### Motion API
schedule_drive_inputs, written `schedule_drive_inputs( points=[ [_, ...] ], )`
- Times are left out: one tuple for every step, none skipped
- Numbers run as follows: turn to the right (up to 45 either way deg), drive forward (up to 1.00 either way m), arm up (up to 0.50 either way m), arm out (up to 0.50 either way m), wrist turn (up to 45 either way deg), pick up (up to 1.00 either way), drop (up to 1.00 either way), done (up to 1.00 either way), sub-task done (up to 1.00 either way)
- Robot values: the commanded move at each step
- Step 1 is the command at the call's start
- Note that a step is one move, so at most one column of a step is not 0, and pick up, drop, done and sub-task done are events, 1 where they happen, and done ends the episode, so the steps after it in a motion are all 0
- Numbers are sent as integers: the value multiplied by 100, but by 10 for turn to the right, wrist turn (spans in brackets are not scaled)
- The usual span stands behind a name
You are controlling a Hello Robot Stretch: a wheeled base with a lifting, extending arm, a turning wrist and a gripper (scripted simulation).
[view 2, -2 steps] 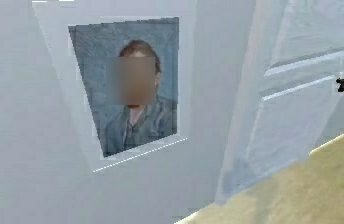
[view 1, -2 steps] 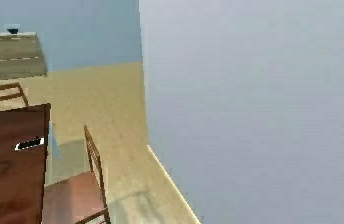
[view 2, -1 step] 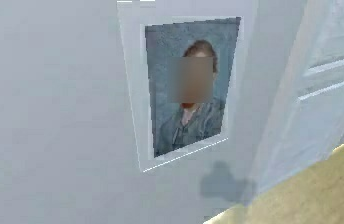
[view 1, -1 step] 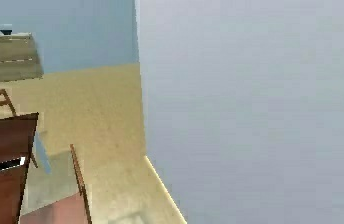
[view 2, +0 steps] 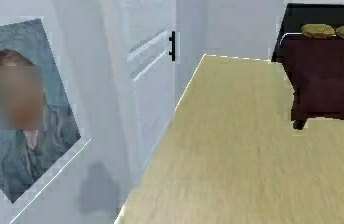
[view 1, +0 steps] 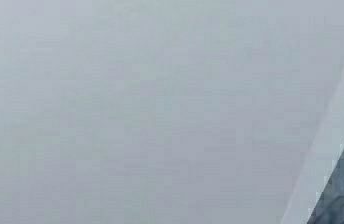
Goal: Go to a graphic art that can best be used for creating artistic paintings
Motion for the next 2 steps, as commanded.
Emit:
schedule_drive_inputs(
  points=[
    [450,0,0,0,0,0,0,0,0],
    [0,0,0,0,0,0,0,100,0]
  ],
)
